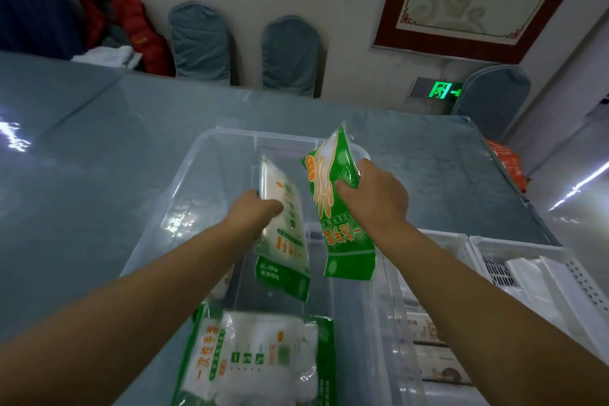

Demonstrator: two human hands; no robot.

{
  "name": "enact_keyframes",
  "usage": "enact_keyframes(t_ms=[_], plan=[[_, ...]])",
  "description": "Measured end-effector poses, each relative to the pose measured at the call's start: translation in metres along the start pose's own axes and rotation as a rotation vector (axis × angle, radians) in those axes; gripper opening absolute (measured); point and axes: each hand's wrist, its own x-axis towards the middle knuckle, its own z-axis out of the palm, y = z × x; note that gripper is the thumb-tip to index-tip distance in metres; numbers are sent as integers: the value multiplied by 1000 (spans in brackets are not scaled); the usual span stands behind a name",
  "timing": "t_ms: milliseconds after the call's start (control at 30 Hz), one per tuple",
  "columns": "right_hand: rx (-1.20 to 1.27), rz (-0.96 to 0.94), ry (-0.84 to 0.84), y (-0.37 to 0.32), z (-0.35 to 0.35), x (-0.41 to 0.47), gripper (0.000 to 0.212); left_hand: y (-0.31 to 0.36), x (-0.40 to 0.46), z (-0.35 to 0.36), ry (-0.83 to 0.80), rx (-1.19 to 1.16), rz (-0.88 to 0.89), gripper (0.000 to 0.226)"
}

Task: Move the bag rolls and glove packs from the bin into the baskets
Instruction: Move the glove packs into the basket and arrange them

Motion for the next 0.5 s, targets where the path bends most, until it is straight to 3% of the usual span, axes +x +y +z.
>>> enact_keyframes(t_ms=[100,300,500], plan=[[95,20,-6,-14,0,0,24,14,-21,-5,90,26,192,31],[657,182,-132,-59,0,-2,24,17,-52,3,43,89,471,14],[1029,298,-167,-62,-24,-10,38,24,-67,0,-125,-44,588,49]])
